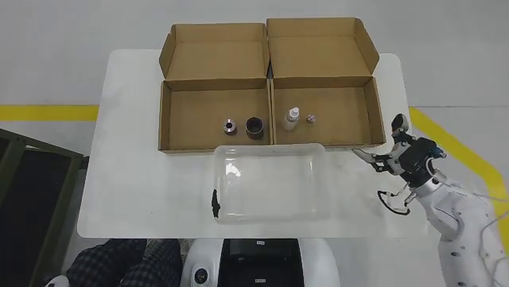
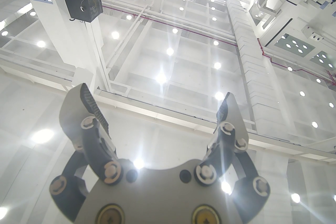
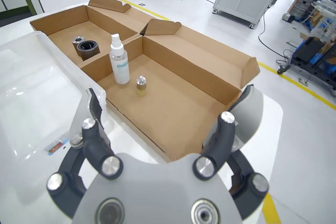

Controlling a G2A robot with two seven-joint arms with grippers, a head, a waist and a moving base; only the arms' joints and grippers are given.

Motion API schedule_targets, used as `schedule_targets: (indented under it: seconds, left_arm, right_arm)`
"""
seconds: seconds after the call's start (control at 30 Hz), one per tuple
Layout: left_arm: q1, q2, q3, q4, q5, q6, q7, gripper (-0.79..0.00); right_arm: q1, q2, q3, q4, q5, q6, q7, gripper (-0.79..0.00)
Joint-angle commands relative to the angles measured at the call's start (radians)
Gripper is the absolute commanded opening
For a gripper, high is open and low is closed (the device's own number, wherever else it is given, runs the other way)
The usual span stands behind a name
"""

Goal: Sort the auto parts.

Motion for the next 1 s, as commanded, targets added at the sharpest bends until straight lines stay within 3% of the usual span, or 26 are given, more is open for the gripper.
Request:
schedule_targets:
  seconds: [0.0, 0.27, 0.97]
  left_arm:
    - [0.000, 0.000, 0.000, 0.000, 0.000, 0.000, 0.000, 0.000]
    - [0.000, 0.000, 0.000, 0.000, 0.000, 0.000, 0.000, 0.000]
    - [0.000, 0.000, 0.000, 0.000, 0.000, 0.000, 0.000, 0.000]
  right_arm:
    - [-0.022, 0.002, 0.025, 0.016, -0.003, 0.002, -0.036, 0.000]
    - [-0.090, 0.009, 0.080, 0.056, -0.014, 0.026, -0.149, 0.000]
    - [-0.094, 0.012, 0.078, 0.060, -0.018, 0.035, -0.155, 0.000]
